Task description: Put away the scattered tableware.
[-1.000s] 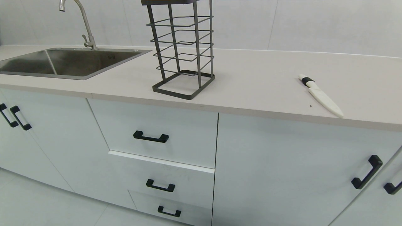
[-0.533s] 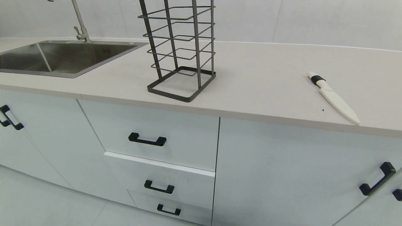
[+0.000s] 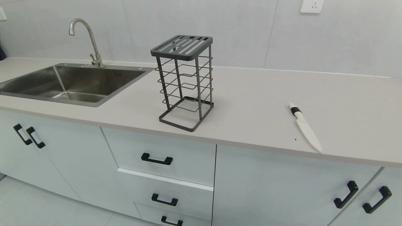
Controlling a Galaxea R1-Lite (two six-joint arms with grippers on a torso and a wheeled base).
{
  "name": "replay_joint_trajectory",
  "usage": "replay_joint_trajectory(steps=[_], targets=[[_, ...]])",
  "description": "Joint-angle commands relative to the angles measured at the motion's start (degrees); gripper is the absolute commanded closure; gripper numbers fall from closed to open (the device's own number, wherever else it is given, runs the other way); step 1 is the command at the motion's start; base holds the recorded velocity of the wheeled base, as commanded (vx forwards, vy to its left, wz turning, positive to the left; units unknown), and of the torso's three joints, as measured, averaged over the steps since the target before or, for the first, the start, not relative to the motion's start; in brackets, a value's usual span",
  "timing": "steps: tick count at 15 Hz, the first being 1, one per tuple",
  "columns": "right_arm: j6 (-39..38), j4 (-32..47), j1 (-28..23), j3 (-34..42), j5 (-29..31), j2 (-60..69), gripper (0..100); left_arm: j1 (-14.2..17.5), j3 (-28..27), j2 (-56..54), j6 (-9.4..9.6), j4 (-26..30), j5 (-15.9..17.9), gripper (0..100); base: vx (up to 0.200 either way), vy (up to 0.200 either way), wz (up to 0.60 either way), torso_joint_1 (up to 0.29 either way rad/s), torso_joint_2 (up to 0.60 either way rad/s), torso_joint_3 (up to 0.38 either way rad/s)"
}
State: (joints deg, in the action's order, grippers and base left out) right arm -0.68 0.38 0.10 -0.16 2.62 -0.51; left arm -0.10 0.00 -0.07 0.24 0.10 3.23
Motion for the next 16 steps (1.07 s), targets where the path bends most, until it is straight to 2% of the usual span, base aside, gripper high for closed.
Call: replay_joint_trajectory(steps=[1,4,8,9,11,16], targets=[[-0.02,-0.03,-0.01,-0.02,0.02,-0.02,0,0.01,0.00,0.07,0.02,-0.01,0.02,0,0.000,0.000,0.00,0.144,-0.47,-0.232],[-0.11,-0.03,-0.01,-0.02,0.02,-0.02,0,0.01,0.00,0.07,0.02,-0.01,0.02,0,0.000,0.000,0.00,0.128,-0.49,-0.225],[-0.11,0.06,0.08,-0.02,0.02,-0.02,0,0.01,0.00,0.07,0.02,-0.01,0.02,0,0.000,0.000,0.00,0.373,-0.48,-0.238],[-0.20,-0.03,0.08,-0.02,0.02,-0.02,0,0.01,0.00,0.16,0.02,-0.01,0.02,0,0.000,0.000,-0.60,0.193,-0.32,-0.149],[-0.11,-0.03,0.08,-0.02,0.02,-0.02,0,0.01,0.00,0.07,0.02,-0.01,0.02,0,0.000,0.000,-0.60,0.083,-0.14,-0.061],[-0.02,-0.03,0.08,-0.02,0.02,-0.02,0,0.01,0.00,0.07,0.02,-0.01,-0.07,0,0.000,0.000,0.00,0.000,0.00,0.000]])
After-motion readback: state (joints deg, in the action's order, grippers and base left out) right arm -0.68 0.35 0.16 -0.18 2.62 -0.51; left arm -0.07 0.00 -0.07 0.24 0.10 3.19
